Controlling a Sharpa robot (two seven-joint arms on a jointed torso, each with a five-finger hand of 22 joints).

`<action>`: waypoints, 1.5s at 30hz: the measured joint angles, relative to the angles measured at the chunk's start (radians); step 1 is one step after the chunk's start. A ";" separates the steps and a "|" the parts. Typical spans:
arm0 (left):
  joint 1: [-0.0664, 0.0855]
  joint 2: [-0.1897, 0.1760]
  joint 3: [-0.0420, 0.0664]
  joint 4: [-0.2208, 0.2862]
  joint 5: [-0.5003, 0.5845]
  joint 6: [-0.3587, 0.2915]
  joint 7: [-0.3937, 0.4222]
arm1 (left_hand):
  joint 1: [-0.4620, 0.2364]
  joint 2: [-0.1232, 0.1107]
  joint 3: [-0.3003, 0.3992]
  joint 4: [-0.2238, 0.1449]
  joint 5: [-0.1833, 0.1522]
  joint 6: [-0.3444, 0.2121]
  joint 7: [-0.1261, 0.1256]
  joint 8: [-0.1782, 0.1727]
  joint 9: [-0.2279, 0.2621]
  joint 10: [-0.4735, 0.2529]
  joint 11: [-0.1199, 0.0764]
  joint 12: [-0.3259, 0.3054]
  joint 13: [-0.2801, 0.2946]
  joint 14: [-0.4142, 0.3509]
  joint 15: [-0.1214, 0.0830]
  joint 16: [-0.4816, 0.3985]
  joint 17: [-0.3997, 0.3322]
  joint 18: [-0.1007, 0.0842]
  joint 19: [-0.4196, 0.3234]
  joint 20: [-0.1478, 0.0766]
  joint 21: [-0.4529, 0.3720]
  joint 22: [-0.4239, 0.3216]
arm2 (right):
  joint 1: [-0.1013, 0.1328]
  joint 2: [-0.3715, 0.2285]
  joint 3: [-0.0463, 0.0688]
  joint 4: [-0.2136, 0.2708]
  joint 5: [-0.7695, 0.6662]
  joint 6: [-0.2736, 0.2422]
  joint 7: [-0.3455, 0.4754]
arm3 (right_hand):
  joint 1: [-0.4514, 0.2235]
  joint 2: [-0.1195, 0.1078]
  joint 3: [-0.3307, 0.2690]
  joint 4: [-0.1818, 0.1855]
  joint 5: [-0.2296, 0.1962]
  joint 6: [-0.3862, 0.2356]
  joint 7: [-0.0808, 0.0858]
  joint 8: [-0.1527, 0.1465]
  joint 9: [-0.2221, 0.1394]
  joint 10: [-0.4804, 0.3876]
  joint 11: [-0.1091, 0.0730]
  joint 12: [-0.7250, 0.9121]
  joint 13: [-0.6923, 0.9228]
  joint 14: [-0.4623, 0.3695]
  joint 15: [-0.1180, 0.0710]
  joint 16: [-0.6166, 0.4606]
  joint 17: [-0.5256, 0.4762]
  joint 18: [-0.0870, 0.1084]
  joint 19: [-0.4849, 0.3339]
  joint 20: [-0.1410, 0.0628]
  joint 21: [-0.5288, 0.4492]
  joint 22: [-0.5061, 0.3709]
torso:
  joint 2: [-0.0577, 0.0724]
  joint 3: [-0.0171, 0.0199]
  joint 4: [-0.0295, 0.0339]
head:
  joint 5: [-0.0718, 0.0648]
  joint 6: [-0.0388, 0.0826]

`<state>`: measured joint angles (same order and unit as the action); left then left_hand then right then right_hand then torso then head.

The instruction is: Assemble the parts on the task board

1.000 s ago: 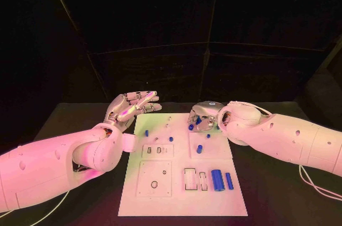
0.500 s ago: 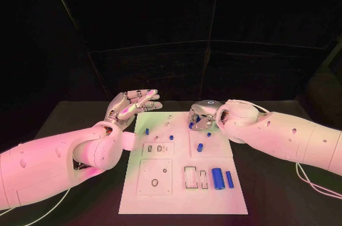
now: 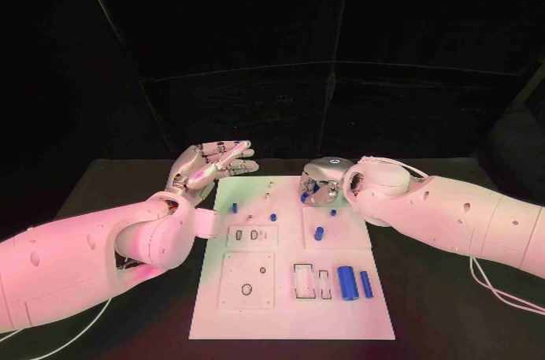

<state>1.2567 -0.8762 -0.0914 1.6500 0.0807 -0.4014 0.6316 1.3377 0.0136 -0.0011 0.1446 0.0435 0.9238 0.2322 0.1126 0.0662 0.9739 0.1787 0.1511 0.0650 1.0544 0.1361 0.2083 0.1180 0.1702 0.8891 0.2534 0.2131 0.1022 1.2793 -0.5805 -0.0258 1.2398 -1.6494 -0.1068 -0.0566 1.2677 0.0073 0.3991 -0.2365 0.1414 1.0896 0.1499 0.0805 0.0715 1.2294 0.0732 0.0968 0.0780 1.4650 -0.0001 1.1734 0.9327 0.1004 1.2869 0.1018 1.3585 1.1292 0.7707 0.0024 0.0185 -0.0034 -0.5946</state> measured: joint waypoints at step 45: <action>0.005 0.003 0.000 0.009 -0.001 0.008 -0.001 | 0.003 0.003 -0.003 -0.003 0.000 0.000 0.000 -0.005 0.000 -0.004 0.004 -0.005 0.000 0.000 0.000 -0.004 0.000 0.000 0.007 0.000 0.000 -0.001 | 0.001 0.222 0.001 -0.198 0.009 -0.190 -0.009 | -0.004 -0.005 0.021 0.010 -0.002 0.003 0.003 -0.003 -0.002 0.000 0.000 -0.004 0.001 0.000 0.000 0.017 0.007 0.000 0.007 0.000 0.012 0.015 | 0.005 -0.0015 0.0041 | 0.026 0.006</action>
<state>1.2613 -0.8733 -0.0912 1.6589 0.0799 -0.3932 0.6305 1.3410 0.0169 -0.0039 0.1417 0.0435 0.9238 0.2322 0.1078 0.0665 0.9702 0.1824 0.1463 0.0652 1.0544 0.1361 0.2044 0.1179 0.1698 0.8958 0.2537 0.2131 0.1008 1.2804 -0.3590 -0.0246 1.0416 -1.6403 -0.2966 -0.0655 1.2634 0.0027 0.4197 -0.2265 0.1393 1.0921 0.1533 0.0771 0.0699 1.2293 0.0733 0.0927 0.0789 1.4650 -0.0001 1.1907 0.9402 0.1008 1.2941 0.1019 1.3701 1.1440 0.7758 0.0009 0.0226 0.0225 -0.5886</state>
